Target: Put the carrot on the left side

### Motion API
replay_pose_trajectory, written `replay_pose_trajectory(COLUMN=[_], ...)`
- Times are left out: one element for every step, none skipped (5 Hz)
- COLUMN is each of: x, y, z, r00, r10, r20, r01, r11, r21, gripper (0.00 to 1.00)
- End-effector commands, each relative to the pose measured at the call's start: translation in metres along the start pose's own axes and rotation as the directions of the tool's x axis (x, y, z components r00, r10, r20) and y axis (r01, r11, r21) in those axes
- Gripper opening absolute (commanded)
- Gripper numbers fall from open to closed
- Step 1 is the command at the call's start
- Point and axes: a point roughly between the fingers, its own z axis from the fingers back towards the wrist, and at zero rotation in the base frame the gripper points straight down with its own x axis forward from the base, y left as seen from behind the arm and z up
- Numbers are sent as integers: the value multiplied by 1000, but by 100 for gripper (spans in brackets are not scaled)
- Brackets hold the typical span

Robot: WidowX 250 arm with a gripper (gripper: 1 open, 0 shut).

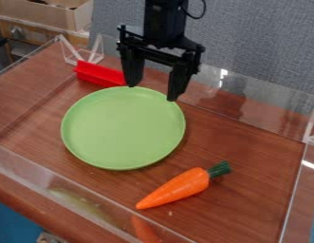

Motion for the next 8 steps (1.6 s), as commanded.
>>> replay_pose_trajectory(x=[-16,-32,-40,-43,-45,-52,-57,-60], y=[1,-20,-43,-61,-70,-74,-77,-78], z=[-11,-30,-47,-63,-80,-86,-87,-87], r00=[999,990,964,938,933,865,797,733], r10=[-12,-133,-259,-345,-359,-501,-603,-679], r20=[-31,-55,-58,-45,-36,-41,-41,-43], r01=[12,133,258,344,358,501,603,680], r11=[1000,991,966,939,933,866,798,734], r21=[-6,-17,-27,-31,-28,-15,-6,3], gripper=[100,100,100,100,100,100,100,100])
